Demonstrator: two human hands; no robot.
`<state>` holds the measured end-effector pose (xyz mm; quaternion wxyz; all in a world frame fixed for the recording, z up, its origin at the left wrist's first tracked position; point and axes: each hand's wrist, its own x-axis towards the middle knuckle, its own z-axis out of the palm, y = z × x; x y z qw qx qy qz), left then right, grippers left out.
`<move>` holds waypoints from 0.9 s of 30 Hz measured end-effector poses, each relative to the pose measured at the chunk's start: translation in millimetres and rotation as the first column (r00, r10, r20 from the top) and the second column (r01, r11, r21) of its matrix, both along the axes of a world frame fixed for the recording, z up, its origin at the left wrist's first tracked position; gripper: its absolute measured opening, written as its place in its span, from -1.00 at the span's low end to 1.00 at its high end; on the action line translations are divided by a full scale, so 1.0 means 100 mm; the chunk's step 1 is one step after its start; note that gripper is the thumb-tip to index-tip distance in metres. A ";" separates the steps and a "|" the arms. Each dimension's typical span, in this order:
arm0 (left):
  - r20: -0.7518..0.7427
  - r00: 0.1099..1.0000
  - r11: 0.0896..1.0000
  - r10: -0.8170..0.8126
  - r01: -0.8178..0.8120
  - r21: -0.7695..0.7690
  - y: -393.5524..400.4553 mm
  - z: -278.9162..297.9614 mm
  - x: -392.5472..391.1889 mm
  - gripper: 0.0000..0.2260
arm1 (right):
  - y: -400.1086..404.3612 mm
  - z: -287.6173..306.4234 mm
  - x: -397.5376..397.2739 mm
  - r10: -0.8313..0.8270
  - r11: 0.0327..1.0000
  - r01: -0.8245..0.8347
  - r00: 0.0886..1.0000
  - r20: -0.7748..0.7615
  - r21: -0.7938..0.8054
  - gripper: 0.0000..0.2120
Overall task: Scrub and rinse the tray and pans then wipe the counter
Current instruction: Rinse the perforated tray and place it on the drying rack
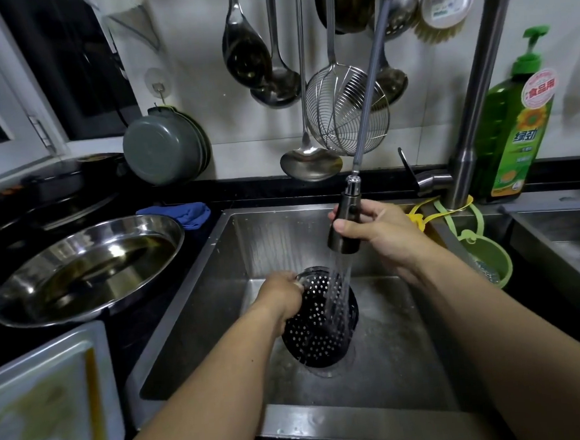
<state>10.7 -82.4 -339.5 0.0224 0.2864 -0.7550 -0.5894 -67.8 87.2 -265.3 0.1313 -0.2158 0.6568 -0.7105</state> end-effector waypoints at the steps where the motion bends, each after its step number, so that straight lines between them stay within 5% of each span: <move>1: -0.005 1.000 1.000 -0.003 0.003 -0.002 0.00 -0.01 0.00 -0.79 | -0.05 0.01 0.03 -0.004 1.000 0.005 0.999 -0.036 0.020 -0.74; 6: 0.006 0.999 0.999 -0.033 0.033 0.008 0.02 0.00 0.01 -0.90 | -0.28 0.01 0.11 -0.041 0.994 0.054 0.988 -0.146 0.090 -0.74; 12: -0.002 0.997 0.997 -0.072 0.072 0.011 0.06 0.08 0.06 -0.75 | -0.31 0.08 0.15 -0.033 0.983 0.063 0.984 -0.177 0.171 -0.74; 20: 0.035 0.987 0.984 -0.159 0.161 -0.077 0.10 0.14 0.07 -0.94 | -0.38 0.13 0.19 -0.044 0.966 0.103 0.969 -0.243 0.236 -0.67; 24: 0.033 0.991 0.989 -0.133 0.135 -0.061 0.07 0.13 0.06 -0.89 | -0.18 0.15 0.04 -0.154 0.874 0.263 0.948 -0.280 0.408 -0.58; 27: 0.018 0.989 0.985 -0.147 0.148 -0.085 0.09 0.14 0.05 -0.79 | -0.17 0.20 0.03 -0.124 0.875 0.223 0.962 -0.245 0.431 -0.56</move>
